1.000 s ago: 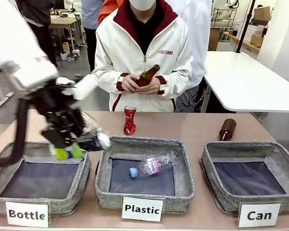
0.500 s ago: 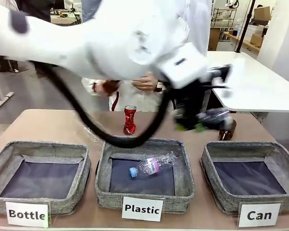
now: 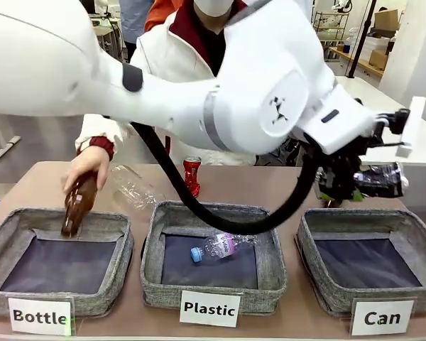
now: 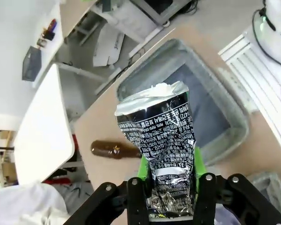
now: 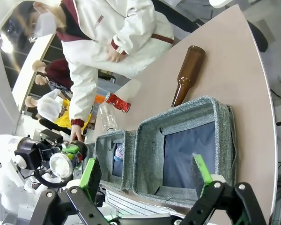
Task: Sort the can waste into the basket.
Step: Pick up the can waste from the table and place it in the right Fabric basket.
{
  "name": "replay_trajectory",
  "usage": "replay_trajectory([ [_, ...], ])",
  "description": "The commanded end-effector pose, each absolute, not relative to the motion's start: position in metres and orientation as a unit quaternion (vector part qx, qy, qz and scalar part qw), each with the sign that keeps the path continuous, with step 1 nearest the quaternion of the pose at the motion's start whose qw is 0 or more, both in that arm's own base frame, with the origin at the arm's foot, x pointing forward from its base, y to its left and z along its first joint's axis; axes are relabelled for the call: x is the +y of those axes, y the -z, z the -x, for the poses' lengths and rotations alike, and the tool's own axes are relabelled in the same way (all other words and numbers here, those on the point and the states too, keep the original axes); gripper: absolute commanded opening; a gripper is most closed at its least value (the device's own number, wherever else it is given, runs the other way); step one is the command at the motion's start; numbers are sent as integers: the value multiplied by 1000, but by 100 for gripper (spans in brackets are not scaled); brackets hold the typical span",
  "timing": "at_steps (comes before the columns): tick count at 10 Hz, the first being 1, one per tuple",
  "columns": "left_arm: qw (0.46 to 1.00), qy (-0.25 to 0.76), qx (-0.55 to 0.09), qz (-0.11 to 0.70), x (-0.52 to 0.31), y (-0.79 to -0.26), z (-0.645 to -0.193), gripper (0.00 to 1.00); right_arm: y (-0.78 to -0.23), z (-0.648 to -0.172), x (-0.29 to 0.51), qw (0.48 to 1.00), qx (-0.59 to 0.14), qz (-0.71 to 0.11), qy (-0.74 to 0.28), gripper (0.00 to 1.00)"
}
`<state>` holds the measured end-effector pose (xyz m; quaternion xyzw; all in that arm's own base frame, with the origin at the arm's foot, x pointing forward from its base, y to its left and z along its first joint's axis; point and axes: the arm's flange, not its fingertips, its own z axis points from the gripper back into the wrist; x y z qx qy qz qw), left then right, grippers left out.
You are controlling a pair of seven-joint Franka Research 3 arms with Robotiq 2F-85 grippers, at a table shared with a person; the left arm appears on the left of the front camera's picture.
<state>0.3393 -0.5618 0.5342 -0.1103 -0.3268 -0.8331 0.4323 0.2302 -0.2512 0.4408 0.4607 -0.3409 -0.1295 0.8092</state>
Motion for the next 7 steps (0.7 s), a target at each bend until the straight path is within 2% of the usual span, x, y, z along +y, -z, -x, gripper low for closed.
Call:
replay_trajectory([
  [1, 437, 836, -319, 91, -544, -543, -332, 40, -441, -232, -253, 804, -354, -462, 121, 100],
  [2, 432, 833, -327, 110, -562, -534, -339, 40, -441, -230, -251, 809, -341, -461, 130, 100],
  [3, 454, 795, -392, 93, -577, -525, -344, 40, -450, -218, -250, 822, -329, -447, 126, 100],
  [4, 466, 776, -419, 74, -591, -514, -340, 40, -457, -202, -253, 835, -304, -441, 125, 100],
  [6, 466, 780, -412, 68, -606, -496, -337, 40, -460, -179, -268, 855, -298, -402, 139, 100],
  [7, 470, 780, -408, 71, -613, -496, -338, 40, -462, -171, -276, 847, -310, -407, 148, 100],
])
